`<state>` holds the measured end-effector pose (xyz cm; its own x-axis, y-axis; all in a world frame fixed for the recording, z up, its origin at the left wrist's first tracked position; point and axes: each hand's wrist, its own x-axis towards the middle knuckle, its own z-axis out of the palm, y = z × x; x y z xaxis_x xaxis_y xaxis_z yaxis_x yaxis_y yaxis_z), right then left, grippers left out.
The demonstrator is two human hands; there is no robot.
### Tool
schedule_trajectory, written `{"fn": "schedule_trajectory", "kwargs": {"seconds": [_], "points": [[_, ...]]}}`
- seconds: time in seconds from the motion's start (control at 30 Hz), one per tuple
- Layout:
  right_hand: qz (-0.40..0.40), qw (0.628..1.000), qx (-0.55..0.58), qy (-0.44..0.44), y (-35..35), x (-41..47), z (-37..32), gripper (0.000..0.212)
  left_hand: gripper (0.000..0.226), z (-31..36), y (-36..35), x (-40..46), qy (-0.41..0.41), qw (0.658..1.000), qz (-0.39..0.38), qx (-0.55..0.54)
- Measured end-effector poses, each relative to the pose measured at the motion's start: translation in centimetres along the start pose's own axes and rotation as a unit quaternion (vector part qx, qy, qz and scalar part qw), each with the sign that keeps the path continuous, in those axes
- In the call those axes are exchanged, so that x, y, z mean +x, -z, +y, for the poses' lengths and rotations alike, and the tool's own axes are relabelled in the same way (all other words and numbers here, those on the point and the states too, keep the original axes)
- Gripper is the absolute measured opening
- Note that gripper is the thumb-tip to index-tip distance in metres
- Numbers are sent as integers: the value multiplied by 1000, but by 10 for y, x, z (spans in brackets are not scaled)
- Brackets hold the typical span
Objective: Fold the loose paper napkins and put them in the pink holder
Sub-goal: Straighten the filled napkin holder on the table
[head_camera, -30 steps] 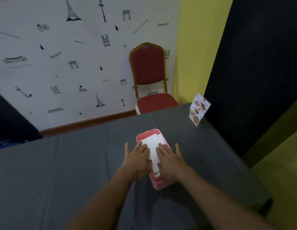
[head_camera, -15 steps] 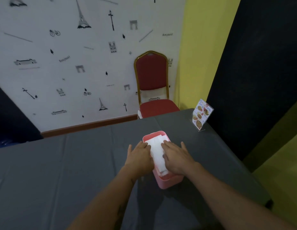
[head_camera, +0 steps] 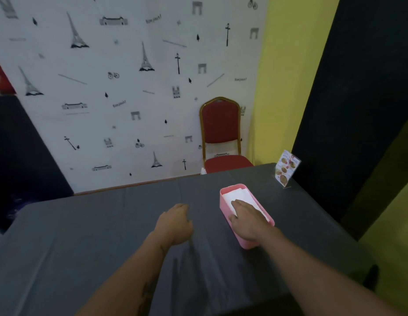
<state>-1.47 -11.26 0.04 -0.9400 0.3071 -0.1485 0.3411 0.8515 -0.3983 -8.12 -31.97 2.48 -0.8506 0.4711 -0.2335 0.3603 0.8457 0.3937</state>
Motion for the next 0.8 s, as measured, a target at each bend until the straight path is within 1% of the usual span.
{"fn": "schedule_trajectory", "kwargs": {"seconds": [0.23, 0.37, 0.47, 0.6, 0.8], "points": [[7, 999, 10, -48, -19, -24, -3, 42, 51, -13, -2, -40, 7, 998, -5, -55], [20, 998, -9, -66, -14, -24, 19, 47, 46, -5, -15, -30, 34, 987, 8, -158], [30, 996, -17, -82, -10, -21, 38, 45, 45, 9, -32, -14, 65, 972, 19, -224], [27, 992, 27, -117, -10, -7, 65, 49, 52, 38, -55, 11, 99, 951, 17, -291], [4, 983, 103, -150, -13, 23, 102, 38, 55, 81, -96, 50, 146, 926, 0, -347]]}}
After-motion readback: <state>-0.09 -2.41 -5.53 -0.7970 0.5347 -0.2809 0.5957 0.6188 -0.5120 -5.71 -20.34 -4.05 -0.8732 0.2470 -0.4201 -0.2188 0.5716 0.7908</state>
